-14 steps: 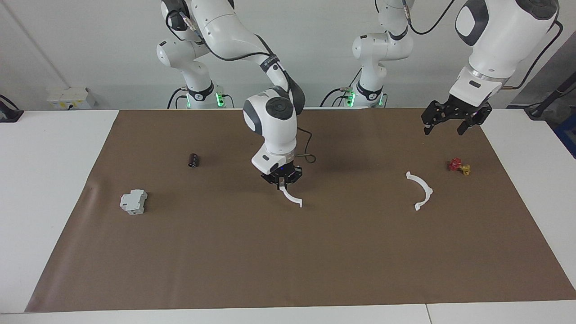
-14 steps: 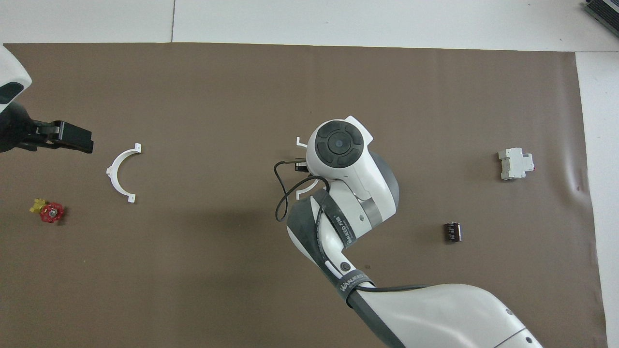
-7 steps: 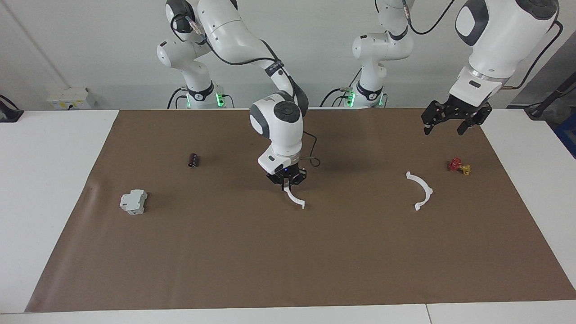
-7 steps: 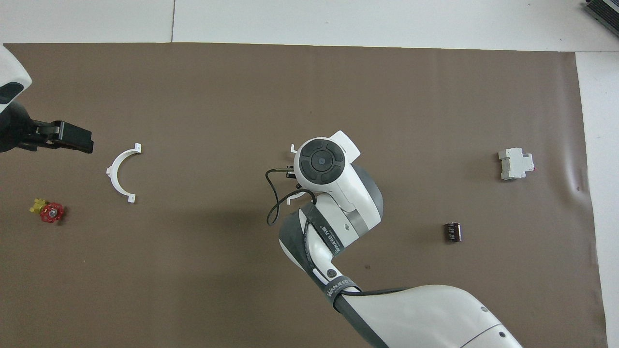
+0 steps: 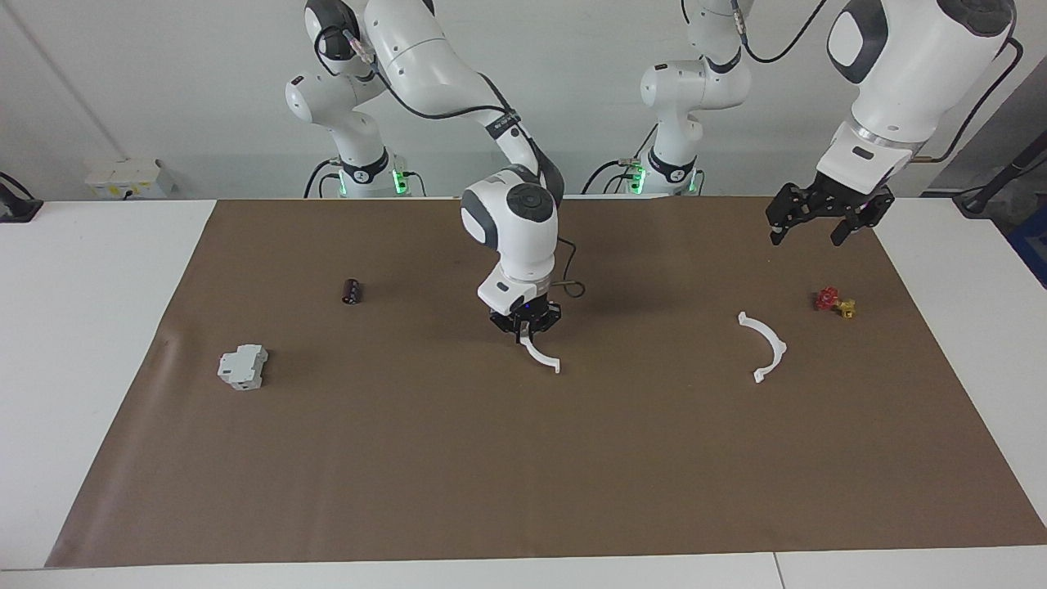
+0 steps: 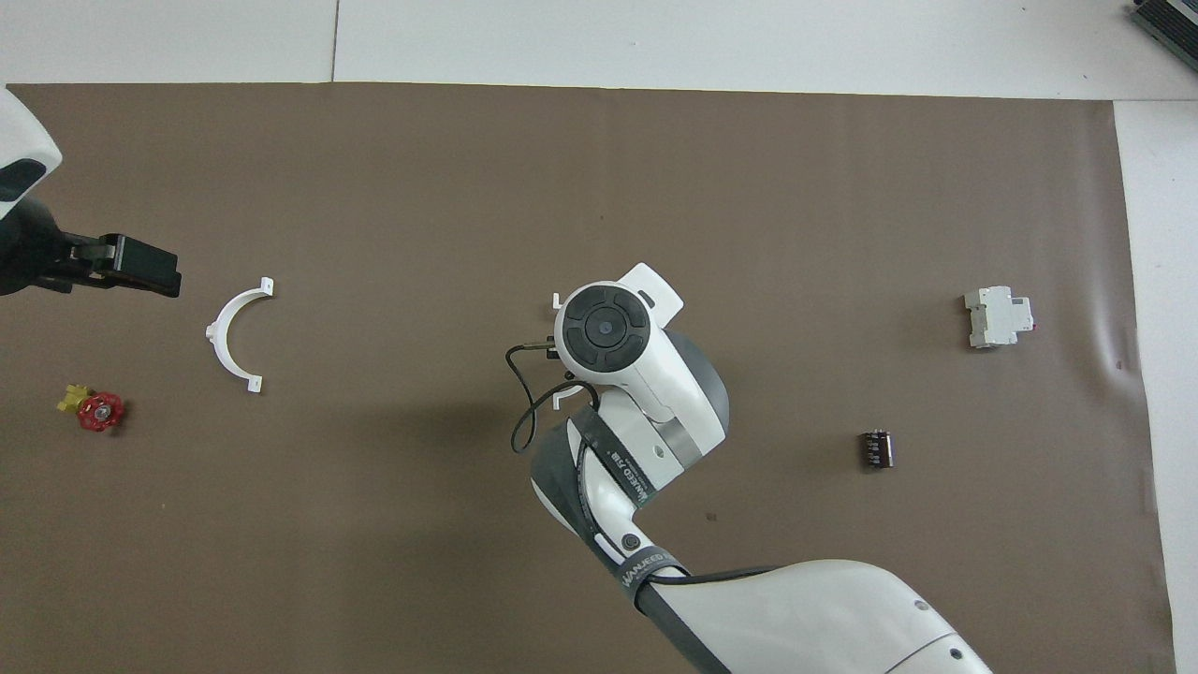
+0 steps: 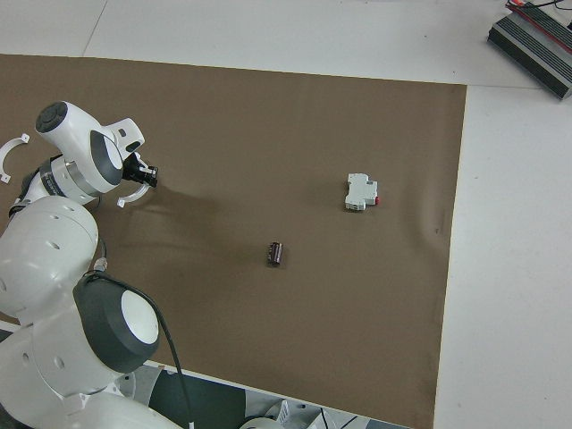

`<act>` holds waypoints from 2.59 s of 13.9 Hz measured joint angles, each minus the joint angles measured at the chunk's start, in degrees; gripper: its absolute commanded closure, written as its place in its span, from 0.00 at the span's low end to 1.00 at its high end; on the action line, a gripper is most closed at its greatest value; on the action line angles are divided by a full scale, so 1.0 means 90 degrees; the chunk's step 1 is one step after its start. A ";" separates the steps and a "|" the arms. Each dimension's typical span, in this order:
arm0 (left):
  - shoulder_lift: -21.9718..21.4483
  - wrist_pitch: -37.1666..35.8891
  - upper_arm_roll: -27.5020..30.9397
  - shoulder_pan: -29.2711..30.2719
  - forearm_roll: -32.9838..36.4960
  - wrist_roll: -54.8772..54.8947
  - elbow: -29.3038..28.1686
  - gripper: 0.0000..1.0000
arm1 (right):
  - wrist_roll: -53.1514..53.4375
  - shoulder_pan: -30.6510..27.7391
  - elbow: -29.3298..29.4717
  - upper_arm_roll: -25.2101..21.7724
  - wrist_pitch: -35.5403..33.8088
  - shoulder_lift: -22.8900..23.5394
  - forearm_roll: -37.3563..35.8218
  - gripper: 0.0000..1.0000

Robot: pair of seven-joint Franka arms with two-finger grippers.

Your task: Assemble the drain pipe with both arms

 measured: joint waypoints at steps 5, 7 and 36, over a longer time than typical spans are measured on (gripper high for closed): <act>0.0000 0.0000 0.0001 0.0000 0.0000 0.0000 -0.0004 0.00 | -0.0007 0.0000 -0.0135 0.0001 0.0141 0.0000 0.0000 1.00; 0.0000 0.0000 0.0001 0.0000 0.0000 0.0000 -0.0005 0.00 | -0.0006 0.0000 -0.0150 0.0001 0.0141 0.0000 0.0000 1.00; -0.0289 0.0824 0.0020 0.0164 0.0000 0.0000 -0.0876 0.00 | -0.1886 -0.2498 0.0069 -0.0110 -0.1775 -0.2209 0.0002 0.00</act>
